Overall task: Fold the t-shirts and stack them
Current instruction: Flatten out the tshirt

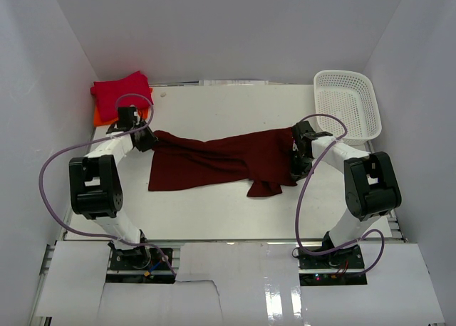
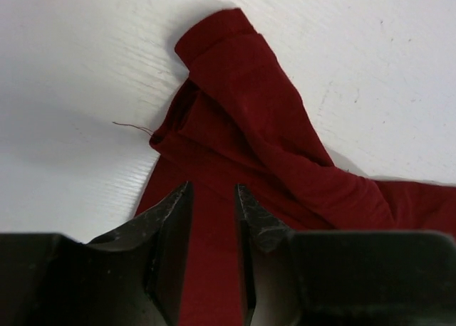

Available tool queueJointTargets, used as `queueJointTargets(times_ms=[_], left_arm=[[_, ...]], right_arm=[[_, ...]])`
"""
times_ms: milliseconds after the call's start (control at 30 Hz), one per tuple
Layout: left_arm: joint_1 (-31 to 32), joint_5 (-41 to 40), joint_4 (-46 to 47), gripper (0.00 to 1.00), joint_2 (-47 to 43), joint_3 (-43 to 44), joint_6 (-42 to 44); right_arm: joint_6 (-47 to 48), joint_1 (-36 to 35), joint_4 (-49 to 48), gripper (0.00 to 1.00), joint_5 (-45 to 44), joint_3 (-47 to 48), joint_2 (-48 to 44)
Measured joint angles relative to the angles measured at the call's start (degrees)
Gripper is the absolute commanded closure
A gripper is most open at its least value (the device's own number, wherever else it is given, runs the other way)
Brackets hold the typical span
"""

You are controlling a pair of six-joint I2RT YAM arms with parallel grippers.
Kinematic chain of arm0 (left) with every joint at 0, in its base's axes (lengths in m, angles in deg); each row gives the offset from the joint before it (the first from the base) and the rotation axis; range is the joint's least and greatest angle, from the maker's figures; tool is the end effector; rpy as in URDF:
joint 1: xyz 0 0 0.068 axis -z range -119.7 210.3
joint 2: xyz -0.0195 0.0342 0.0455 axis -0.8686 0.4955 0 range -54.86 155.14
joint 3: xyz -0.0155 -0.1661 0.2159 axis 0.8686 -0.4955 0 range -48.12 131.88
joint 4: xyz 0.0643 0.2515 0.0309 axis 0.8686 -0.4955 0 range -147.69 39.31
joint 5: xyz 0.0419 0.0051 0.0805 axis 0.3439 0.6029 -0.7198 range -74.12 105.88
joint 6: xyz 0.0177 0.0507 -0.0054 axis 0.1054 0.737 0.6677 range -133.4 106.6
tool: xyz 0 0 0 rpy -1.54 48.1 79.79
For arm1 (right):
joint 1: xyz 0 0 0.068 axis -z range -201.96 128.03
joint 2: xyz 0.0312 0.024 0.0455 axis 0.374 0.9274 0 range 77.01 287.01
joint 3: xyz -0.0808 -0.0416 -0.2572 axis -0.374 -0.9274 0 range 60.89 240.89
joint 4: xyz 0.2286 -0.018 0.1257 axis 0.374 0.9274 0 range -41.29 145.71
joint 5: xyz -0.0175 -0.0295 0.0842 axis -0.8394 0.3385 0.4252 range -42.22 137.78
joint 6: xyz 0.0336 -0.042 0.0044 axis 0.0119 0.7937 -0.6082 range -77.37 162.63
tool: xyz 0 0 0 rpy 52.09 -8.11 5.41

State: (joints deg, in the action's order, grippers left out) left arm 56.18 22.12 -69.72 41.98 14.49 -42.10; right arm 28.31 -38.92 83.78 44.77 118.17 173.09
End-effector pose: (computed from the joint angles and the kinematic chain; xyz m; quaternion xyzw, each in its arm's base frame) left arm 0.3526 0.0214 0.1998 -0.2512 0.9139 -0.1175 0.2965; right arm 0.2941 0.0877 0.1640 -0.0191 0.9896 0.0128 0.1421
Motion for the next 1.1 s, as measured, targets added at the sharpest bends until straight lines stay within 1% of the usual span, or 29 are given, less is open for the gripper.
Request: queueJointTargets(times_ms=[100, 367, 400, 433, 467, 500, 533, 700, 933, 1100], left_arm=[[0.1, 1.6, 0.2, 0.55, 2.3, 0.4, -0.4], [0.1, 3.3, 0.8, 0.55, 6.4, 1.7, -1.4], [0.1, 3.3, 0.9, 0.58, 6.6, 2.0, -1.4], [0.1, 3.3, 1.1, 0.67, 6.9, 2.4, -1.5], [0.1, 3.3, 1.2, 0.88, 7.1, 2.9, -1.8], [0.1, 3.3, 1.4, 0.98, 7.5, 3.4, -2.1], [0.1, 3.3, 1.6, 1.0, 7.8, 4.0, -2.2], [0.1, 3.7, 2.5, 1.0, 9.8, 6.4, -2.2], [0.1, 3.7, 2.3, 1.0, 10.8, 7.4, -2.2], [0.1, 3.7, 2.6, 1.0, 11.0, 11.6, -2.2]], right_arm=[[0.0, 0.0, 0.0, 0.92, 0.0, 0.0, 0.0], [0.1, 0.0, 0.0, 0.92, 0.1, 0.0, 0.0], [0.2, 0.0, 0.0, 0.92, 0.1, 0.0, 0.0], [0.2, 0.0, 0.0, 0.92, 0.1, 0.0, 0.0], [0.3, 0.0, 0.0, 0.92, 0.2, 0.0, 0.0], [0.3, 0.0, 0.0, 0.92, 0.2, 0.0, 0.0], [0.3, 0.0, 0.0, 0.92, 0.2, 0.0, 0.0], [0.5, 0.0, 0.0, 0.92, 0.2, 0.0, 0.0], [0.9, 0.0, 0.0, 0.92, 0.2, 0.0, 0.0], [0.9, 0.0, 0.0, 0.92, 0.2, -0.1, 0.0]])
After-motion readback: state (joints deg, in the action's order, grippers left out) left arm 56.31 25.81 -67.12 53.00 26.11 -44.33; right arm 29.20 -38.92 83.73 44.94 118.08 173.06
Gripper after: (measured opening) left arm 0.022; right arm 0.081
